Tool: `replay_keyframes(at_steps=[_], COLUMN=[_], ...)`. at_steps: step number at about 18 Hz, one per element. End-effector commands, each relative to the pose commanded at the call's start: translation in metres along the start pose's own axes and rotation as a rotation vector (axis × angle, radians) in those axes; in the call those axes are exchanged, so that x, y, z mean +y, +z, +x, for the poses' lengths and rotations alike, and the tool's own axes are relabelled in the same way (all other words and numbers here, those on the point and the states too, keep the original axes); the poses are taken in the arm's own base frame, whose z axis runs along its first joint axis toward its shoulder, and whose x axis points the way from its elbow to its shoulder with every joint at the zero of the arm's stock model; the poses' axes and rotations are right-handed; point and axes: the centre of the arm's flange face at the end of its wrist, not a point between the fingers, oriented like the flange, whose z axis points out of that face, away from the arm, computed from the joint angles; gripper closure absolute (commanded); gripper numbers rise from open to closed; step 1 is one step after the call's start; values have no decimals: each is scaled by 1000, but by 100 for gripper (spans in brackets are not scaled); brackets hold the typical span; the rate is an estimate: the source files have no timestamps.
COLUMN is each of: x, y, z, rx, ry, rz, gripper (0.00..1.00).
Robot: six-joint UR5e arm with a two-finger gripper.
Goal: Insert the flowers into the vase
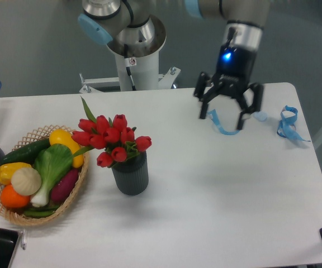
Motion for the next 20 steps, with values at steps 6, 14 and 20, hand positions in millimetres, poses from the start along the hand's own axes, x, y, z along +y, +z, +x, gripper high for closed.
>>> replay_keyframes(at_steps=[6, 14, 20], x=[-4, 36, 72], y=[-37, -51, -57], z=[-30, -57, -62], rx=[102, 245, 254], ry=[104, 301, 300], rz=[-194, -295, -312], gripper=[0, 0, 0])
